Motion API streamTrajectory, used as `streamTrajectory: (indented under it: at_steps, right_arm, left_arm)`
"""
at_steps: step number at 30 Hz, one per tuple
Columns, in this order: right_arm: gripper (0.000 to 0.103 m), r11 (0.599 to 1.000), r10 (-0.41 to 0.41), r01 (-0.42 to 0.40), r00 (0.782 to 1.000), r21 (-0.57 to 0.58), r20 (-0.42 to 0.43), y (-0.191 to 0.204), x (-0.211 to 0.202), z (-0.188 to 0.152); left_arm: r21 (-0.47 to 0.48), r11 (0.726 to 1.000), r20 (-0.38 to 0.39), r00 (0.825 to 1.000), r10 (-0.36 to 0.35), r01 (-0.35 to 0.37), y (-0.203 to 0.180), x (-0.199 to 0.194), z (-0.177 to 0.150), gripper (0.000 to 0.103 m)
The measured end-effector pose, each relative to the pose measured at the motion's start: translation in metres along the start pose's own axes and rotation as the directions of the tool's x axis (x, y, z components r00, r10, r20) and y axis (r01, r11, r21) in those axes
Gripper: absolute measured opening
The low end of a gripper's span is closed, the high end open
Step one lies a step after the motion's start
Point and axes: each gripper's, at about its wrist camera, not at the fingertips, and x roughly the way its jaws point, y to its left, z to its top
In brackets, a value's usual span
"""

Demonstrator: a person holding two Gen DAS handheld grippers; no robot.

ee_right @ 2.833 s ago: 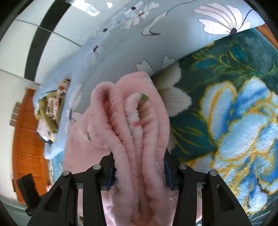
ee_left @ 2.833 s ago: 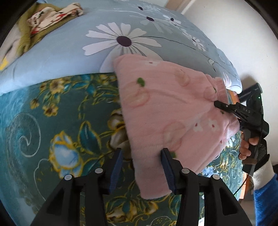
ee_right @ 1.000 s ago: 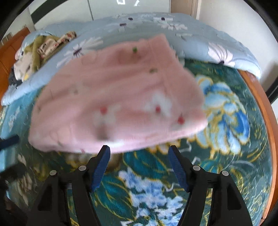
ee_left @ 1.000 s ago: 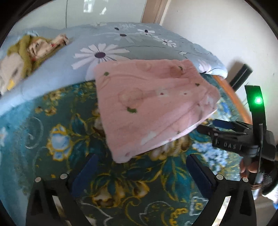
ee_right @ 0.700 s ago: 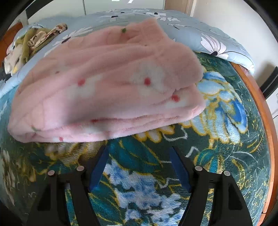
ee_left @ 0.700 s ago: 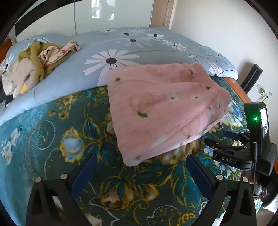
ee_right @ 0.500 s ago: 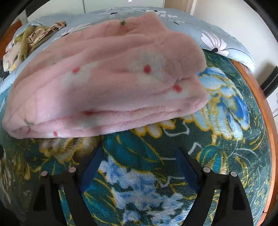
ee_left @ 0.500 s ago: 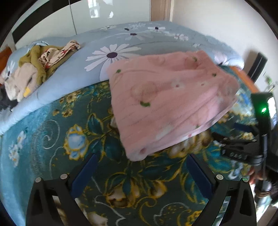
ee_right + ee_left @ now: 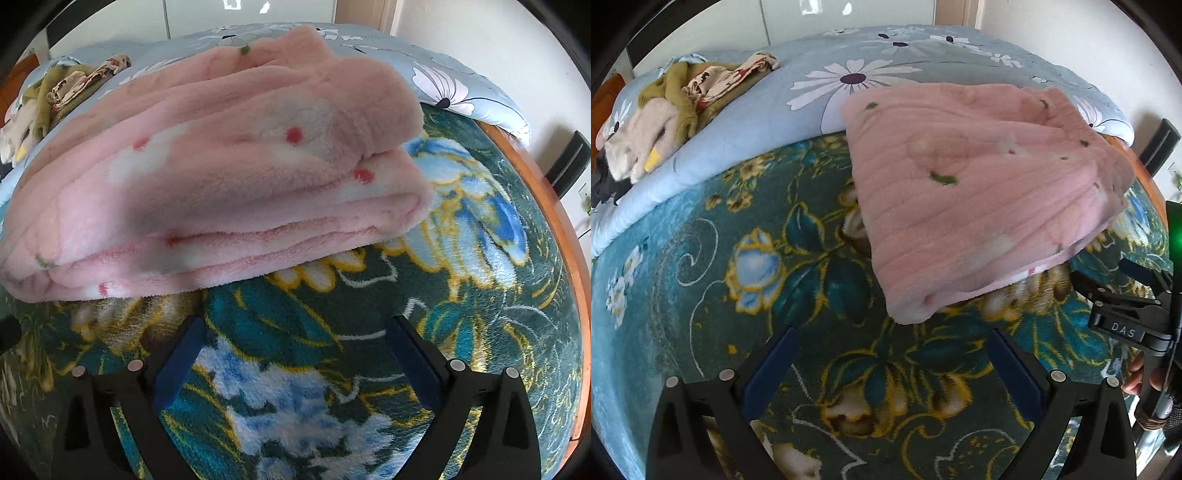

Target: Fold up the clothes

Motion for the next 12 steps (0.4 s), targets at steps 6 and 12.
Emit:
streamTrajectory:
  at_steps: [6, 12]
  right_arm:
    - [0.1, 1.0, -0.003, 0.003, 1.0, 0.013, 0.009, -0.0023, -0.0036, -0.0026]
    - [0.1, 1.0, -0.005, 0.005, 1.0, 0.014, 0.005, -0.0045, -0.0066, -0.0027]
  left_arm:
    - [0.004, 1.0, -0.026, 1.0, -0.004, 0.004, -0.0005, 0.0047, -0.0028, 0.103]
    - [0.02, 1.0, -0.022, 1.0, -0.003, 0.003, -0.0039, 0.003, -0.0038, 0.103]
